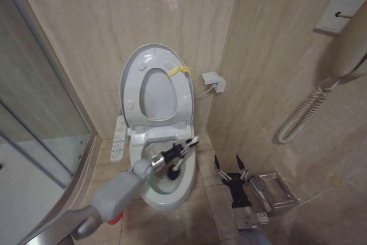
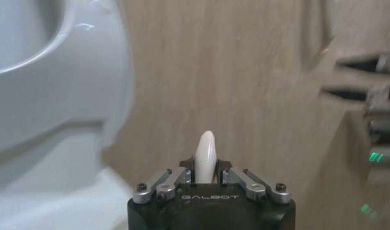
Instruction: Open the toilet lid, clean the toilet bowl with a toilet brush, close the toilet lid, and flush.
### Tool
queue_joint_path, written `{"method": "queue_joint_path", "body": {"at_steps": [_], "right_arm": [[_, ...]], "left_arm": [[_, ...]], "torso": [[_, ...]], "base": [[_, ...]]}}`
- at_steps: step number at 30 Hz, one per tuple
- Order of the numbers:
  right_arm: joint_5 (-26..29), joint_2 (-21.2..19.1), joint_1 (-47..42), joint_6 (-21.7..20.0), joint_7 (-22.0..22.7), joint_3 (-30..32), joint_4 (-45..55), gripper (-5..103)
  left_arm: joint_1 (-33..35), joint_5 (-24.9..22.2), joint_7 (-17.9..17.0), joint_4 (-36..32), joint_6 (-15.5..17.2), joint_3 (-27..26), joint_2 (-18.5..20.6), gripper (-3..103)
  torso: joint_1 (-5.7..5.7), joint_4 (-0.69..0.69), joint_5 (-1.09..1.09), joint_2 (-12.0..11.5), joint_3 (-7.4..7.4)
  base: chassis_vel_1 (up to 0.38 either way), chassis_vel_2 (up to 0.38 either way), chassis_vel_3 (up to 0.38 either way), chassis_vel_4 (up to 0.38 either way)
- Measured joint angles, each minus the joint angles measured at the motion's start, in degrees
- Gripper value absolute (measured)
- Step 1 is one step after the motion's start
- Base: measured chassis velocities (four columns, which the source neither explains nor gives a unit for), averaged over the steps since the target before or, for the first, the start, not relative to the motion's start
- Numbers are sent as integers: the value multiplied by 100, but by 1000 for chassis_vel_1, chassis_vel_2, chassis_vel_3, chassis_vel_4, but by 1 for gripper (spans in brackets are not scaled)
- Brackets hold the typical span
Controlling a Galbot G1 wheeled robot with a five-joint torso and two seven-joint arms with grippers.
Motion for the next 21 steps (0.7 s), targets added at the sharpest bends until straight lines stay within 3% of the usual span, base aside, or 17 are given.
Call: {"method": "queue_joint_path", "body": {"at_steps": [5,8,9,12,17,19,21], "right_arm": [[-1,4,1,16,-25,-5,3,100],[9,-1,7,43,-80,15,5,100],[9,-1,7,43,-80,15,5,100],[28,-23,5,48,-111,19,35,100],[35,-46,8,52,-124,15,38,100],[39,-52,10,62,-128,16,29,100],[42,-52,9,71,-130,17,29,100]], "left_arm": [[-61,-58,-54,-127,19,-44,-69,22],[-188,-291,-190,-423,35,17,-140,22],[-188,-291,-190,-423,35,17,-140,22],[-85,-292,-389,178,30,34,-180,22],[-84,-352,-569,114,66,-18,-238,22],[-175,-441,-615,-285,7,-8,-301,22],[-192,-447,-613,-258,-74,2,-317,22]], "torso": [[0,5,1,0,0],[-2,-12,1,2,-3],[-2,-12,1,2,-3],[0,-1,-1,0,0],[-1,4,3,0,-1],[-1,-7,0,1,-1],[-1,-12,2,1,-2]], "base": [[21,22,3,7],[0,0,0,0],[0,0,0,0],[0,0,0,0],[0,0,0,0],[0,0,0,0],[0,0,0,0]]}}
